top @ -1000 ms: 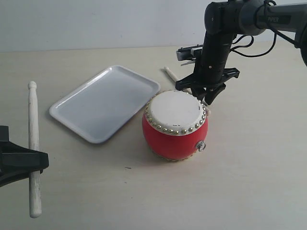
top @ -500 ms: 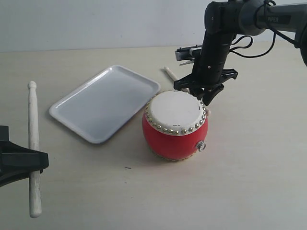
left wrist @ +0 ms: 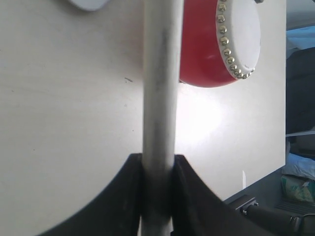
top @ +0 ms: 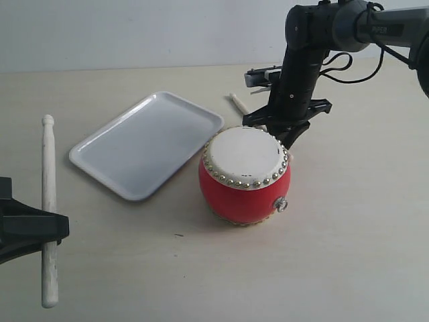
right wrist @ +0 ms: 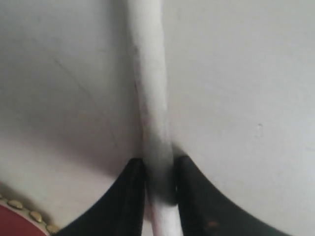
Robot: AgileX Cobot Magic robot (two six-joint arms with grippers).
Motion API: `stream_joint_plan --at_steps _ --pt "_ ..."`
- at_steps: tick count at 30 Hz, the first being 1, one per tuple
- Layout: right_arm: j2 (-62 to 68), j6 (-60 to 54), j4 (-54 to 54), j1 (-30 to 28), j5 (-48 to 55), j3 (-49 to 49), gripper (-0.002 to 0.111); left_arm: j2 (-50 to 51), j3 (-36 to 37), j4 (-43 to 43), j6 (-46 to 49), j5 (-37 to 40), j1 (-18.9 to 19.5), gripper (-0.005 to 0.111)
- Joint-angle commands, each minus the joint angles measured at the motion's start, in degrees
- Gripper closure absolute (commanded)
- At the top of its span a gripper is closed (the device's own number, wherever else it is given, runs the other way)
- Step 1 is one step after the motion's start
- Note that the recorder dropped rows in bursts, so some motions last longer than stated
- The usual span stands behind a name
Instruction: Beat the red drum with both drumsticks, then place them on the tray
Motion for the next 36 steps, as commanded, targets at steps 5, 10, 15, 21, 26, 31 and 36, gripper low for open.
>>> stream_joint_plan --at_steps 5,10,15,21,26,31,36 --pt "-1.25 0.72 -0.83 0.12 2.26 -0.12 0.108 -0.14 -4.25 2.91 1.15 1.67 -0.27 0.107" --pt "-10.37 0.62 -5.47 0.12 2.26 -0.12 0.108 -0.14 -14.08 13.32 -4.84 2.42 -0.27 0.107" --pt "-17.41 0.48 -5.23 0.12 2.26 -0.12 0.108 1.15 -21.36 23.77 -8.96 6.61 -0.27 0.107" --pt "-27.77 -2.22 -4.77 0.12 2.26 -0.12 0.108 6.98 -29.61 31.71 -10.89 13.79 -0.37 0.107" --pt "-35.26 -2.47 -4.77 0.12 2.26 1.10 0.108 11.24 -36.27 41.22 -15.68 14.83 -0.62 0.107" --pt "-42.81 -2.47 -3.55 0.12 2.26 11.17 0.108 15.76 -42.75 58.59 -24.36 18.01 -6.54 0.107" --pt "-52.72 -3.56 -1.72 0.12 2.26 26.60 0.108 17.39 -44.43 59.43 -25.63 19.80 -15.75 0.107"
